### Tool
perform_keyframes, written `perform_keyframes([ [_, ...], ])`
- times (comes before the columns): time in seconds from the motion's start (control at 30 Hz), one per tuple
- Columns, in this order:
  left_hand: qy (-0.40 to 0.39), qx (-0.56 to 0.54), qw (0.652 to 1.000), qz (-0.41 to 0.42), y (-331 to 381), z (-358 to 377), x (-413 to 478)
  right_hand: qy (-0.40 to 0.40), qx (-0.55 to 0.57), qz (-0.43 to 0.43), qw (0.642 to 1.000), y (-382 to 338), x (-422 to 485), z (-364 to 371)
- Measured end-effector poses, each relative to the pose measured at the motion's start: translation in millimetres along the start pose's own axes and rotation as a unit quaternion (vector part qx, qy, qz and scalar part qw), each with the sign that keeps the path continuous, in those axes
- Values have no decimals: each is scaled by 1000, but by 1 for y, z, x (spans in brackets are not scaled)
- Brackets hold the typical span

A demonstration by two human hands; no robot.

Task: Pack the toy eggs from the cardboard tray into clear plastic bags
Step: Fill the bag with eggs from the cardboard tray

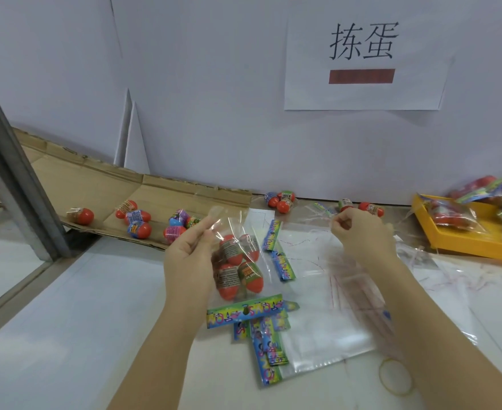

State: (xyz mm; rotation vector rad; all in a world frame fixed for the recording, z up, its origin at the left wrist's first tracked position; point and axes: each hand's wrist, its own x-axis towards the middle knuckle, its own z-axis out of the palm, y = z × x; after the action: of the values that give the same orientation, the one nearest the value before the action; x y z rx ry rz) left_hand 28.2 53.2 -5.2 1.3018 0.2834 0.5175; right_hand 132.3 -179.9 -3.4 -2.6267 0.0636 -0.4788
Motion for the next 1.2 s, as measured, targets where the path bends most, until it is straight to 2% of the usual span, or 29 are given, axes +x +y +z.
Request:
perform_keyframes([
  [0.1,2,-10,1000,-1,-1,0,2,-73,-97,-24,992,0,4,-11],
  [0.2,7,-17,1000,0,-2,0,3,-165,-140,-30,976,0,11,-30],
  [0.23,11,-24,1000,1,-1,0,3,-176,-153,-23,972,-1,12,-39],
  [0.3,13,-38,999,2,-1,-1,4,-139,-143,-33,979,-3,15,-49],
  [0.33,14,-41,999,4,0,-1,4,-110,-79,-36,990,-5,16,-53],
  [0.37,14,-41,999,4,0,-1,3,-91,33,-32,995,-9,17,-57],
  [0.4,14,-38,999,5,0,-1,3,-89,193,-27,977,-13,15,-63],
  [0.43,14,-35,999,6,-1,0,3,-111,382,-20,917,-21,9,-71],
  [0.47,13,-33,999,8,-1,0,3,-154,523,-4,838,-28,6,-76],
  [0.5,10,-32,999,10,0,0,2,-192,550,7,813,-28,5,-73],
  [0.53,9,-32,999,11,0,0,1,-197,476,7,857,-28,6,-67],
  [0.57,8,-32,999,11,1,0,0,-219,288,-28,932,-18,5,-60],
  [0.6,8,-34,999,12,2,1,0,-264,86,-48,960,-6,2,-55],
  [0.63,9,-35,999,12,2,0,0,-237,-17,-30,971,1,9,-50],
  [0.67,9,-35,999,11,2,0,0,-215,-55,-28,975,0,15,-53],
  [0.7,9,-35,999,12,2,0,0,-243,62,-55,966,5,18,-62],
  [0.73,8,-36,999,16,2,-1,1,-279,296,-55,912,2,16,-79],
  [0.77,7,-35,999,20,2,0,1,-330,468,-78,816,1,12,-91],
  [0.8,6,-30,999,23,2,0,0,-353,528,-85,768,6,12,-91],
  [0.83,4,-24,999,24,2,1,0,-344,481,-75,803,5,13,-95],
  [0.9,-1,-13,1000,25,2,3,-2,-319,264,-46,909,5,12,-90],
  [0.93,-3,-10,1000,25,2,3,-2,-328,233,39,915,0,11,-89],
  [0.97,-4,-9,1000,25,3,3,-2,-334,265,-11,905,2,14,-90],
  [1.0,-5,-11,1000,26,3,3,-2,-362,398,-54,841,-2,11,-95],
  [1.03,-7,-13,1000,28,4,3,-2,-406,443,-111,792,-10,3,-100],
  [1.07,-7,-15,999,28,4,3,-2,-416,509,-101,747,-10,3,-95],
  [1.1,-5,-20,999,27,4,3,-3,-395,435,-110,802,-14,3,-91],
  [1.17,-6,-38,999,22,6,4,-5,-267,263,-65,925,-22,3,-74],
  [1.2,-12,-52,998,18,7,5,-6,-222,242,-36,944,-35,1,-67],
])
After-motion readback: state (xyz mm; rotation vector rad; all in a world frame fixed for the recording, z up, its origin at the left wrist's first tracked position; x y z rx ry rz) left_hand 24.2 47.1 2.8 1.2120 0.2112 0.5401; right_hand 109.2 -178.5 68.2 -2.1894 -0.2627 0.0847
